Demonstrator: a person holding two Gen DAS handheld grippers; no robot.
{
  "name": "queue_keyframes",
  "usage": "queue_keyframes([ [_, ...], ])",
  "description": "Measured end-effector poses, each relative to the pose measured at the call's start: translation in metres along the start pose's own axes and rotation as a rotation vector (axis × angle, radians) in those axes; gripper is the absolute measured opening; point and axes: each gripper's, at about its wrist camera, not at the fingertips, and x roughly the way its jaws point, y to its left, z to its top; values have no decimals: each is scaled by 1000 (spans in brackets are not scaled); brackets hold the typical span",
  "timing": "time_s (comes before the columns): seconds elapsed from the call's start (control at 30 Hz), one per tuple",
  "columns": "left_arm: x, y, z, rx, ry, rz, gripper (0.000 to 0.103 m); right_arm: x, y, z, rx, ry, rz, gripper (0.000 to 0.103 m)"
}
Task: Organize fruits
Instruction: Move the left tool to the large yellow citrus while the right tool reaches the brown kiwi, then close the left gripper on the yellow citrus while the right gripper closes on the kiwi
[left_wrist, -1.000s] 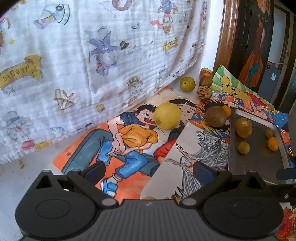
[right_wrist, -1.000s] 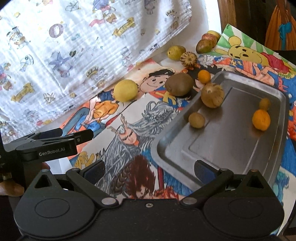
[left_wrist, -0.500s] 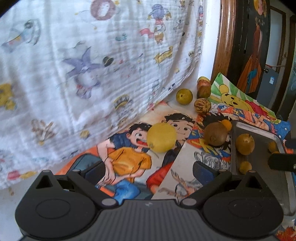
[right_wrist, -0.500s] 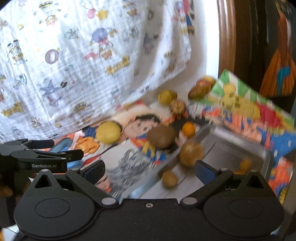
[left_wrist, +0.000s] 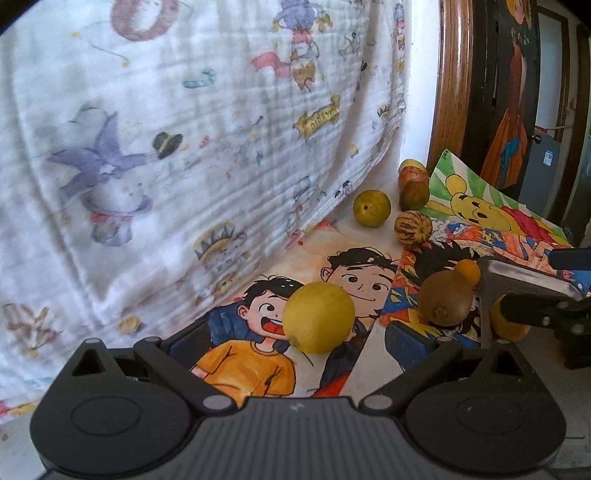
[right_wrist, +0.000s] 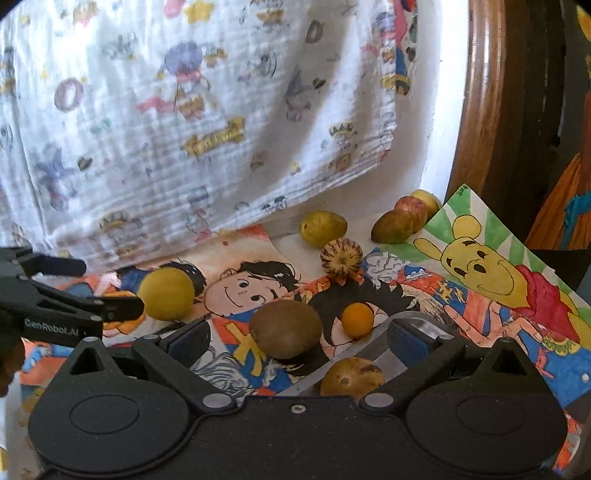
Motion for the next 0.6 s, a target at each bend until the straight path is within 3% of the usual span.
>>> queue_keyframes([
  [0.6, 39, 10, 0, -97, 24, -43, 102, 65, 10, 0, -50, 86, 23, 83],
])
